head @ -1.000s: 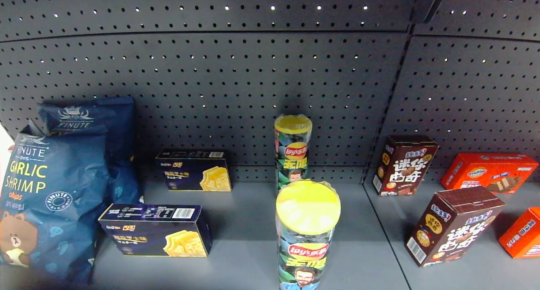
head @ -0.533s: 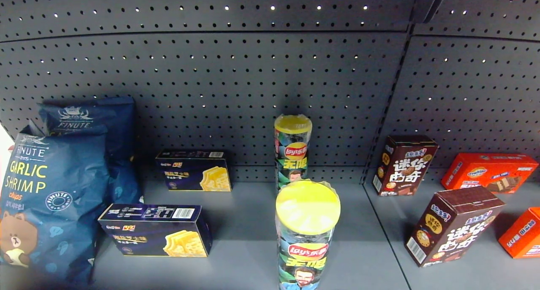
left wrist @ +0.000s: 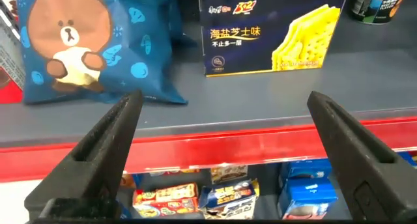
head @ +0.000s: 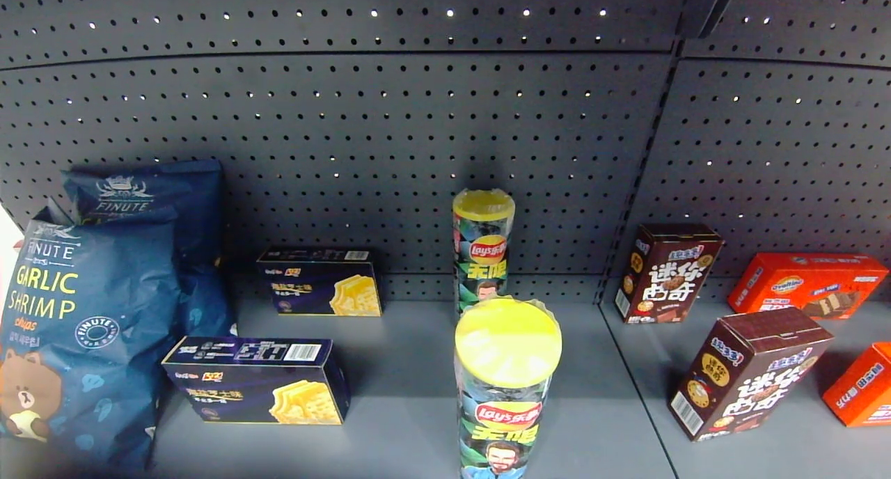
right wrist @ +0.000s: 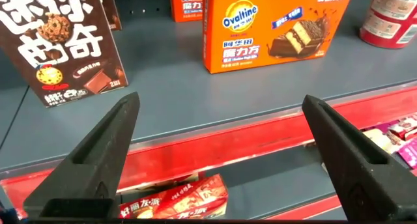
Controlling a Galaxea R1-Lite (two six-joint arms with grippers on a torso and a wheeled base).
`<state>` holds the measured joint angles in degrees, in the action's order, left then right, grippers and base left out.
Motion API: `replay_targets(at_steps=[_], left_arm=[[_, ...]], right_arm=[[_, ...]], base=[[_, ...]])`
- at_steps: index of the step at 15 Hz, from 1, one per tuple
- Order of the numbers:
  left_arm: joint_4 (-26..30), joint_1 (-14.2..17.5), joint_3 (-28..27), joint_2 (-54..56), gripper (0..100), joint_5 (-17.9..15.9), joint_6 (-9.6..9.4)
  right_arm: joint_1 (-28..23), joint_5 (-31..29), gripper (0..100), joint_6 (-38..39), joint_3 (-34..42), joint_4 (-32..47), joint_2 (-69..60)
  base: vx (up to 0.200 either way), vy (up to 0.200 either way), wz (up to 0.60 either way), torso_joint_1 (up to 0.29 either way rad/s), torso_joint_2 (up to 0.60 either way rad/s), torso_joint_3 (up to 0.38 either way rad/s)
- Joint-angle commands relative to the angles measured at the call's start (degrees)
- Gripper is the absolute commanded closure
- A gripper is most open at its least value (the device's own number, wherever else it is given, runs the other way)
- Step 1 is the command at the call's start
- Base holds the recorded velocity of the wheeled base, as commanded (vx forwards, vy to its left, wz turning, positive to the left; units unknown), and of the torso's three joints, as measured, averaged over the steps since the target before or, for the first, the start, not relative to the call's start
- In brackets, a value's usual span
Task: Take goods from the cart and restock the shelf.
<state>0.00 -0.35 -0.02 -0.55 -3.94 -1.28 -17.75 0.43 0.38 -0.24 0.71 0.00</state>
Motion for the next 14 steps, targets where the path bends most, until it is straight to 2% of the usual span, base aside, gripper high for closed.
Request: replay_targets(at_steps=[1,2,5,7,8,14], left_arm=[[0.0,0.0,0.02,0.02,0,-0.11,-0.21],[0.0,0.0,0.02,0.02,0,-0.11,-0.3],[0.0,0.0,0.02,0.02,0,-0.11,-0.57],[0.0,0.0,0.02,0.02,0,-0.02,-0.39],[0.0,0.0,0.02,0.02,0,-0.02,-0.39],[0.0,0.0,-0.06,0.02,0,-0.46,-0.57]], right_arm=[[6.85,0.01,0,0.06,-0.02,-0.18,8.44],[11.95,0.1,0,-0.11,0.24,-0.71,6.06],[11.77,0.1,0,-0.03,0.16,-0.62,5.45],[19.77,0.1,0,-0.29,0.16,-0.79,3.34],[16.61,-0.08,0,0.15,0.16,-0.79,1.76],[17.66,0.01,0,-0.03,0.16,-0.88,0.35]], base=[[0.0,0.0,0.0,0.0,0.0,0.0],[0.0,0.0,0.0,0.0,0.0,0.0],[0.0,0.0,0.0,0.0,0.0,0.0],[0.0,0.0,0.0,0.0,0.0,0.0],[0.0,0.0,0.0,0.0,0.0,0.0],[0.0,0.0,0.0,0.0,0.0,0.0]])
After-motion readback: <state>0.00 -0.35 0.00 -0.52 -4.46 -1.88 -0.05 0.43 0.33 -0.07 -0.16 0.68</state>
